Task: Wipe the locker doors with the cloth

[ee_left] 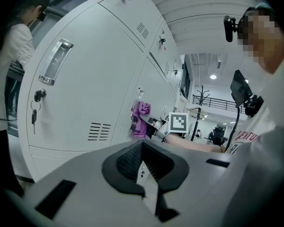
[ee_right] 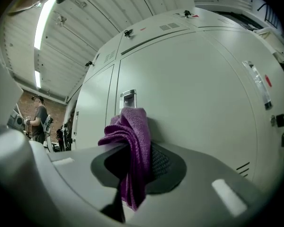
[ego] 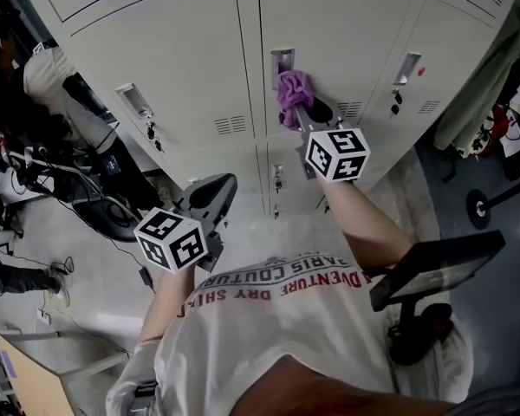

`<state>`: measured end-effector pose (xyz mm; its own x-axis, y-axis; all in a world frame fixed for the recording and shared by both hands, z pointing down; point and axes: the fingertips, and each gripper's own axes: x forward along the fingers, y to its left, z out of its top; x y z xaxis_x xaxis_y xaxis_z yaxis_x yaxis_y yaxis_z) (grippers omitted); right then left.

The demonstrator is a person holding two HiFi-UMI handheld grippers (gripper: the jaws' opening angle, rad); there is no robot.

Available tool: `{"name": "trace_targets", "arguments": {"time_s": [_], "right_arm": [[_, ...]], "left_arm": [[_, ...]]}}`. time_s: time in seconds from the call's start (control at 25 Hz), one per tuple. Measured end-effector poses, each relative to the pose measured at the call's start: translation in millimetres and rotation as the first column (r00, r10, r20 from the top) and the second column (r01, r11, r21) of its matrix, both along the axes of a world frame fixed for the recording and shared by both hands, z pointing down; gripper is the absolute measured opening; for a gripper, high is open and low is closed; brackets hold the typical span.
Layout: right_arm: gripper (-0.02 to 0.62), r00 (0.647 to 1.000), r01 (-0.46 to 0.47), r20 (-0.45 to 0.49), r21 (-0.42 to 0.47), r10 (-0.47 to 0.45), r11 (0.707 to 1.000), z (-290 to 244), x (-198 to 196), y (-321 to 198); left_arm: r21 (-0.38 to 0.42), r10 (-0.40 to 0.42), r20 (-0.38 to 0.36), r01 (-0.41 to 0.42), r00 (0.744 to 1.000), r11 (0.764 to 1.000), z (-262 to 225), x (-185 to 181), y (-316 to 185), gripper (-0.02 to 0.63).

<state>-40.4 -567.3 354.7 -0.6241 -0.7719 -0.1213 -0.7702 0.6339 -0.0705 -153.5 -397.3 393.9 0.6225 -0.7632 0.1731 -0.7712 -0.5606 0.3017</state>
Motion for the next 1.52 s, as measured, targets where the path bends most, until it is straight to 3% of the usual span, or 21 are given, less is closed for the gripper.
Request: {"name": "trace_targets", "arguments": {"time_s": [0.24, 0.44, 0.68, 1.04, 1.36, 1.52], "right_arm": [[0.047, 1.0, 0.007, 0.001, -0.012, -0.007, 1.0, -0.1, 4.8, -1.8], [0.048, 0.999, -0.038, 0.024, -0.009, 0.038, 0.999, -1.0, 36.0, -7.8], [0.048, 0.984, -0.172, 0.04, -0.007, 0.172, 0.985, -3.5, 99.9, -22.0], [0.046, 0.932, -0.353, 0.054, -0.079, 0.357, 0.932, 14.6, 193.6, -43.5], [0.046, 0.923, -0.364, 0.078, -0.14, 0.376, 0.921, 21.9, 203.2, -43.7], [0.046, 0.935, -0.327, 0.106, -0.109, 0.338, 0.939, 7.6, 185.7, -23.5]], "left_arm": [[-0.004, 0.011, -0.006, -0.011, 1.0, 1.0, 0.9, 5.5, -2.7, -0.001], [-0.002, 0.008, 0.007, -0.008, 1.0, 1.0, 4.9, 8.6, -4.5, -0.001], [-0.012, 0.023, 0.013, -0.023, 1.0, 1.0, 12.8, 16.1, -7.8, -0.001], [-0.018, 0.053, 0.029, -0.053, 0.998, 0.998, 14.5, 27.9, -9.0, -0.001], [-0.011, 0.071, 0.038, -0.07, 0.997, 0.997, 10.4, 31.4, -5.5, -0.001], [-0.005, 0.061, 0.035, -0.06, 0.998, 0.998, 8.2, 25.7, -1.3, -0.001]]}}
